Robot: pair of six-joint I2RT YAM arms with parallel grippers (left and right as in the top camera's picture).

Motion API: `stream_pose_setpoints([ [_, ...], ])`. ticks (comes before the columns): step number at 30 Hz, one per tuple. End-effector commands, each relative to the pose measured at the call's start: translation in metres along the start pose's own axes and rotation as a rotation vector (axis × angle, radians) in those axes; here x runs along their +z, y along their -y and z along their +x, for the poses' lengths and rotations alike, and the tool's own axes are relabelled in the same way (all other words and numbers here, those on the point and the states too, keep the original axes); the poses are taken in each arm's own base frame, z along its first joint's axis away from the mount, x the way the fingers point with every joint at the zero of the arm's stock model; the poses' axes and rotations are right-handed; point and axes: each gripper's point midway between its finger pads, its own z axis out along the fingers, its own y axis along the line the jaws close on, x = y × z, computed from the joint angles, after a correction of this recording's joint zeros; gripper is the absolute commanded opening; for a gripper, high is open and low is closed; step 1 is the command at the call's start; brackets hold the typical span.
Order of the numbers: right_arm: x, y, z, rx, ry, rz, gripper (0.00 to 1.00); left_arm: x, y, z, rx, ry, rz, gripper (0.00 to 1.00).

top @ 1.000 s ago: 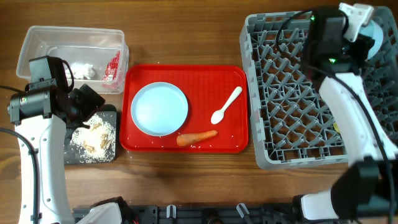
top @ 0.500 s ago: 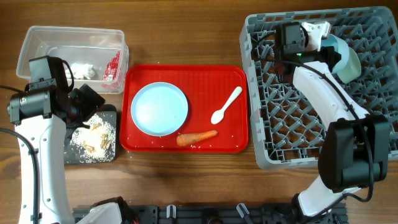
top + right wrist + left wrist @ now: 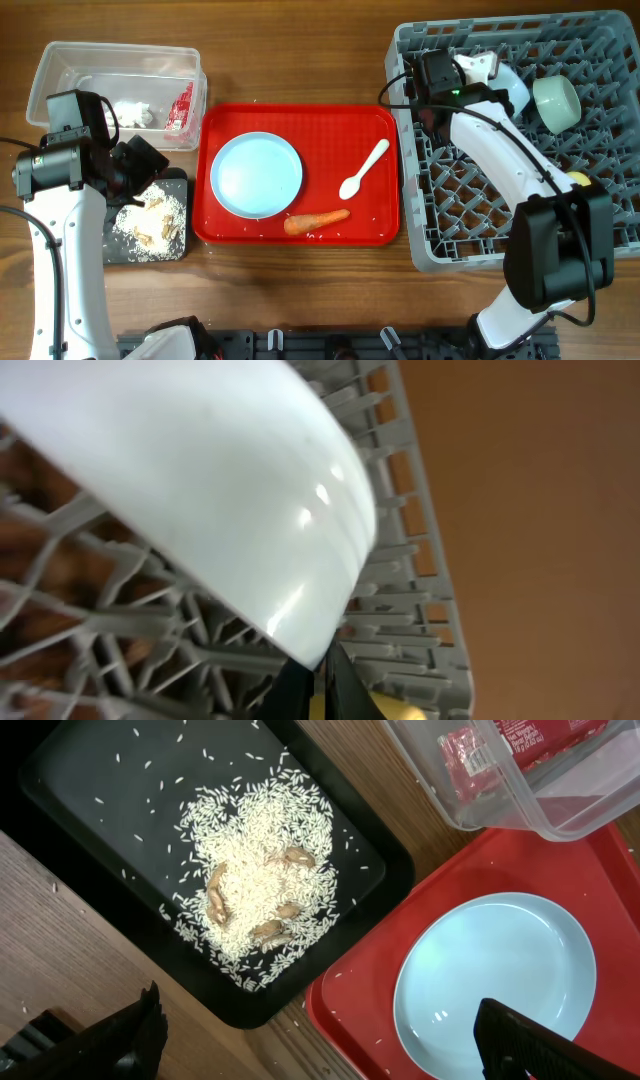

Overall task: Sort waste into correct bins and load items into the dishwasher rack
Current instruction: 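Carry the blue bowl into the rack's far side and release it, then reach the right gripper to the light-blue plate's rim and lift it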

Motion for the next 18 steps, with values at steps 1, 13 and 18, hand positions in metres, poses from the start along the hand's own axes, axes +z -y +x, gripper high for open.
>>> stream_pose_setpoints([
  [1,-0.004,-0.02,0.01,0.031,-0.036,-0.108,0.12,-0.002,-0.001,-0.002,-0.012,0.008,0.001,1.0],
  [13,-0.198,-0.038,-0.042,0.089,0.362,-1.193,0.59,-0.002,-0.001,-0.002,-0.012,0.009,0.002,1.0],
  [18,-0.265,-0.083,-0.036,0.06,0.326,-1.496,0.59,-0.002,0.0,-0.001,-0.012,0.002,0.011,1.0],
])
